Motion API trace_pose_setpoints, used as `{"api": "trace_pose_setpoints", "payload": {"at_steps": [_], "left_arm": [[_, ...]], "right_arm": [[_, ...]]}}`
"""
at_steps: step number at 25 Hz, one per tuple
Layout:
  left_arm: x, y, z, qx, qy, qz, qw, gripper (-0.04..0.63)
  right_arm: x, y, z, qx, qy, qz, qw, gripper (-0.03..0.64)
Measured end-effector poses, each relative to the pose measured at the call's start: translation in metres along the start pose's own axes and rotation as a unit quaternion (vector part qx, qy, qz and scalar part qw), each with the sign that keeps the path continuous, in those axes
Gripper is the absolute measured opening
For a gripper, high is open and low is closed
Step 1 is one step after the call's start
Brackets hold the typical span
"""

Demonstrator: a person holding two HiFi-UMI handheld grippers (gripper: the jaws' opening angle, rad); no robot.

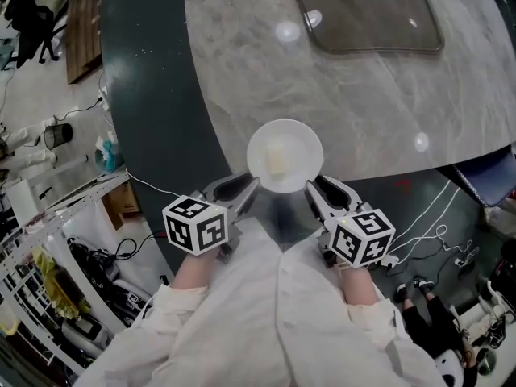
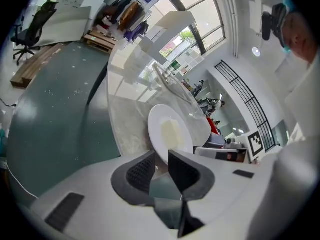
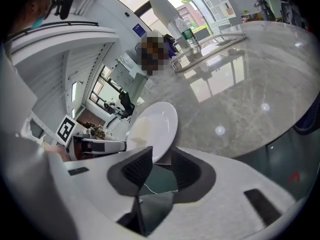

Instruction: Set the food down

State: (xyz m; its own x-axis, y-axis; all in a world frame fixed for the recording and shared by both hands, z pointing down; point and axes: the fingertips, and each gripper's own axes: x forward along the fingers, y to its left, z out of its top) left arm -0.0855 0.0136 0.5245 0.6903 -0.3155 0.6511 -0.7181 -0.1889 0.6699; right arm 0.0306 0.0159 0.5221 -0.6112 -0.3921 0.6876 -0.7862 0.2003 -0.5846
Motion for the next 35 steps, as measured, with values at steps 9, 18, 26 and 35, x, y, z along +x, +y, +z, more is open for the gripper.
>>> {"api": "trace_pose_setpoints", "payload": {"at_steps": [9,18,26,35], "left_arm": [[0.001,0.000,0.000,-0.003,-0.006,-0.012,0.9999,0.078],[0.000,-0.002,0.004,0.000,-0.014,-0.024,0.9996,0.069],[-0.001,-0.002,0.006,0.052,-0.010,-0.010,0.9986,0.071],[-0.004,-0.001,0.025,0.086,-0.007,-0.008,0.9963,0.071]], "right_arm": [[0.001,-0.004,0.000,0.007,-0.009,-0.006,1.000,0.064],[0.000,-0.005,0.005,0.041,-0.032,0.006,0.999,0.043],[-0.001,-0.002,0.003,0.029,-0.031,-0.002,0.999,0.041],[0.000,0.004,0.015,0.028,-0.044,-0.006,0.999,0.029]]}}
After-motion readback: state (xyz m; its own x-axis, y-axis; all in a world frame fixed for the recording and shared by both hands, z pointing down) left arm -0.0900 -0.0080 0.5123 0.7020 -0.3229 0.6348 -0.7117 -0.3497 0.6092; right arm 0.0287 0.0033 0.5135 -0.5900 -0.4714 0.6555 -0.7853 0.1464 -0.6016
